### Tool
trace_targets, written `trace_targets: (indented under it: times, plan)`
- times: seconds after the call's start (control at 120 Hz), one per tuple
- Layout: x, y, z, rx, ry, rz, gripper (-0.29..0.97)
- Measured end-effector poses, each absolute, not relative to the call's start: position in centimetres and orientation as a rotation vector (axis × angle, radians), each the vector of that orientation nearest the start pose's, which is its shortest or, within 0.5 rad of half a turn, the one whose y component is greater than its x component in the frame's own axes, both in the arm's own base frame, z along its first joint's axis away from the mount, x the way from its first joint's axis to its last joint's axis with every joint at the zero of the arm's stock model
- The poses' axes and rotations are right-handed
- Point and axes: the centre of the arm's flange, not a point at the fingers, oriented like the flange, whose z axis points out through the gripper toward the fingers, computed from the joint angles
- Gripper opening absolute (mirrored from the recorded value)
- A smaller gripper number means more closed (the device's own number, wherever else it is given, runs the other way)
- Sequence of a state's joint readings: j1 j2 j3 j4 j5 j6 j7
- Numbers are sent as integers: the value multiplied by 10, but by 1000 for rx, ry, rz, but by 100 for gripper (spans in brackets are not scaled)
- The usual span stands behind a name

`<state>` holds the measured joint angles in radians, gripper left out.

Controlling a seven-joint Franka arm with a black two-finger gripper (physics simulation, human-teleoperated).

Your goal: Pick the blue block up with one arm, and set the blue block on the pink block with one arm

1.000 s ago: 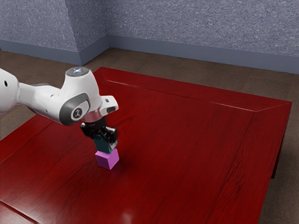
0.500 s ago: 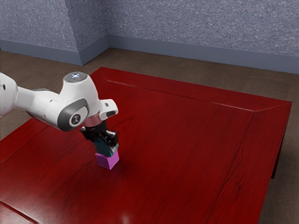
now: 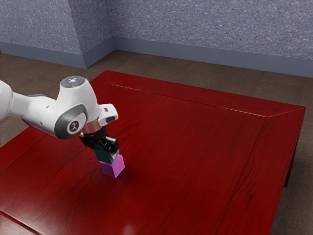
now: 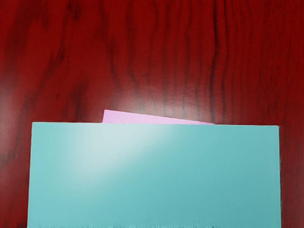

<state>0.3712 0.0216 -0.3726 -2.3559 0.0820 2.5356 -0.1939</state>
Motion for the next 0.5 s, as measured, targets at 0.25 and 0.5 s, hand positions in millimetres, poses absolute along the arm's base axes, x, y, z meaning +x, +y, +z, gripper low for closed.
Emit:
trace_targets:
  times: [0.25,0.5]
  plan:
    - [522,-5,334,-3102,-182,-269,37]
    - [524,-8,338,-3102,-155,-291,37]
